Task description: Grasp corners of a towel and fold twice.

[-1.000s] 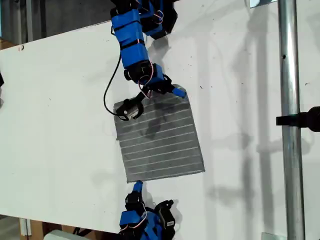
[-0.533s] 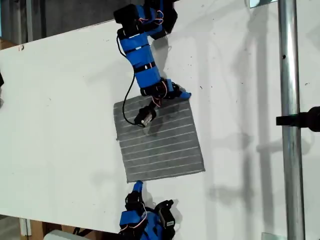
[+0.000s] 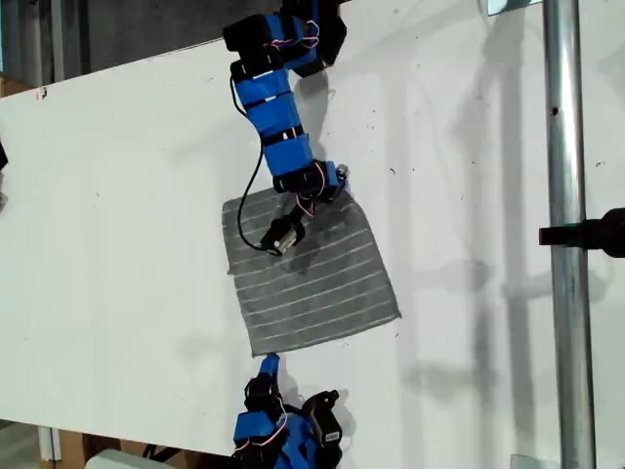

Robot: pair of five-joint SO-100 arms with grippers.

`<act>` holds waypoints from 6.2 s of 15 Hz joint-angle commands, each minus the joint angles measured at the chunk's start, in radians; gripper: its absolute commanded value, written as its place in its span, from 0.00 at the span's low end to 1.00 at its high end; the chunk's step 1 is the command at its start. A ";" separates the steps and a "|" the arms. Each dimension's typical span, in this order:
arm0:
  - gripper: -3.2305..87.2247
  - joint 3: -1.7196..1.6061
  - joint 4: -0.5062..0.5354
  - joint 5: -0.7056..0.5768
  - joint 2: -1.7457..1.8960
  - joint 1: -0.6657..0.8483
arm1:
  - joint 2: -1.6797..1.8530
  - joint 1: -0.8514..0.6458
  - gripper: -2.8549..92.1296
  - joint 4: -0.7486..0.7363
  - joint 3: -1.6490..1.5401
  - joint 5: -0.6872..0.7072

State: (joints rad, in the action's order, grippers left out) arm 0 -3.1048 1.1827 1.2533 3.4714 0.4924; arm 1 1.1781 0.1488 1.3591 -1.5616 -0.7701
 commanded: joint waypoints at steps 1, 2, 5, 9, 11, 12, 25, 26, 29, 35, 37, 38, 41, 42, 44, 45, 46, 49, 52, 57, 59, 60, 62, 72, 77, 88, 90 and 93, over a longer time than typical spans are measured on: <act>0.00 0.086 0.018 0.087 0.005 -0.069 | 0.054 -0.015 0.03 -0.020 0.041 0.011; 0.00 0.195 0.048 0.104 -0.034 -0.087 | 0.043 -0.017 0.03 -0.044 0.041 0.014; 0.00 0.650 0.087 0.064 -0.591 -0.172 | 0.037 -0.025 0.03 -0.072 0.048 0.029; 0.00 1.273 0.276 -0.083 -1.233 -0.407 | 0.051 -0.034 0.03 -0.067 0.054 0.048; 0.00 1.470 0.325 -0.133 -1.414 -0.520 | 0.051 -0.034 0.03 -0.067 0.054 0.049; 0.00 1.549 0.342 -0.166 -1.494 -0.572 | 0.051 -0.034 0.03 -0.067 0.054 0.049; 0.43 1.778 0.313 -0.298 -1.773 -0.798 | 0.058 -0.020 0.03 -0.066 0.044 0.051; 0.43 1.736 0.285 -0.295 -1.773 -0.795 | 0.058 -0.020 0.03 -0.066 0.044 0.051; 0.40 1.582 0.143 -0.232 -1.844 -0.779 | 0.058 -0.018 0.03 -0.066 0.043 0.051; 0.40 1.641 -0.009 -0.107 -2.212 -0.784 | 0.060 -0.006 0.03 -0.049 0.041 0.043; 0.40 1.617 -0.072 -0.064 -2.296 -0.787 | 0.061 0.000 0.03 -0.048 0.038 0.041; 0.39 1.617 -0.095 -0.046 -2.345 -0.787 | 0.061 0.002 0.03 -0.046 0.038 0.041; 0.29 1.612 -0.115 0.015 -2.442 -0.779 | 0.063 0.011 0.03 -0.044 0.032 0.029; 0.18 1.612 -0.110 0.028 -2.454 -0.785 | 0.063 0.011 0.03 -0.044 0.029 0.026; 0.00 1.611 -0.107 0.035 -2.441 -0.792 | 0.063 0.012 0.03 -0.044 0.028 0.023; 0.00 1.609 -0.107 0.037 -2.434 -0.796 | 0.067 0.011 0.03 -0.043 0.028 0.023; 0.00 1.609 -0.107 0.034 -2.427 -0.796 | 0.071 0.009 0.03 -0.041 0.028 0.023; 0.00 1.651 -0.035 -0.107 -2.304 -0.802 | 0.143 0.028 0.03 -0.005 0.031 0.023; 0.00 1.712 -0.002 -0.413 -2.091 -0.881 | 0.307 0.190 0.03 0.054 0.095 0.031; 0.00 1.844 0.143 -0.505 -2.094 -0.937 | 0.334 0.336 0.03 0.083 0.196 0.038; 0.00 1.822 0.199 -0.419 -2.071 -0.844 | 0.360 0.186 0.03 0.089 0.150 0.029; 0.00 1.798 0.232 -0.387 -2.052 -0.772 | 0.370 0.091 0.03 0.089 0.124 0.032; 0.00 1.750 0.299 -0.374 -2.042 -0.591 | 0.367 -0.107 0.03 0.061 0.089 0.080; 0.00 1.447 0.094 -0.569 -1.605 0.072 | 0.445 -0.640 0.03 -0.163 0.132 0.403; 0.00 1.203 0.075 -0.420 -1.585 -0.109 | 0.353 -0.460 0.03 -0.150 0.000 0.290; 0.47 1.129 0.103 -0.247 -1.563 -0.334 | 0.299 -0.393 0.41 0.061 0.011 0.086; 0.42 1.029 0.106 -0.273 -1.158 -0.313 | 0.569 -0.451 0.42 0.075 -0.091 0.080; 0.34 0.703 0.092 -0.262 -0.566 -0.215 | 1.043 -0.569 0.37 0.067 -0.399 -0.035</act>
State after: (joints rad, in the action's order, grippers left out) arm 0 -2.3025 1.2870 0.9817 2.6292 0.2500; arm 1 1.9834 -0.3682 1.4297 -1.8623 -0.7517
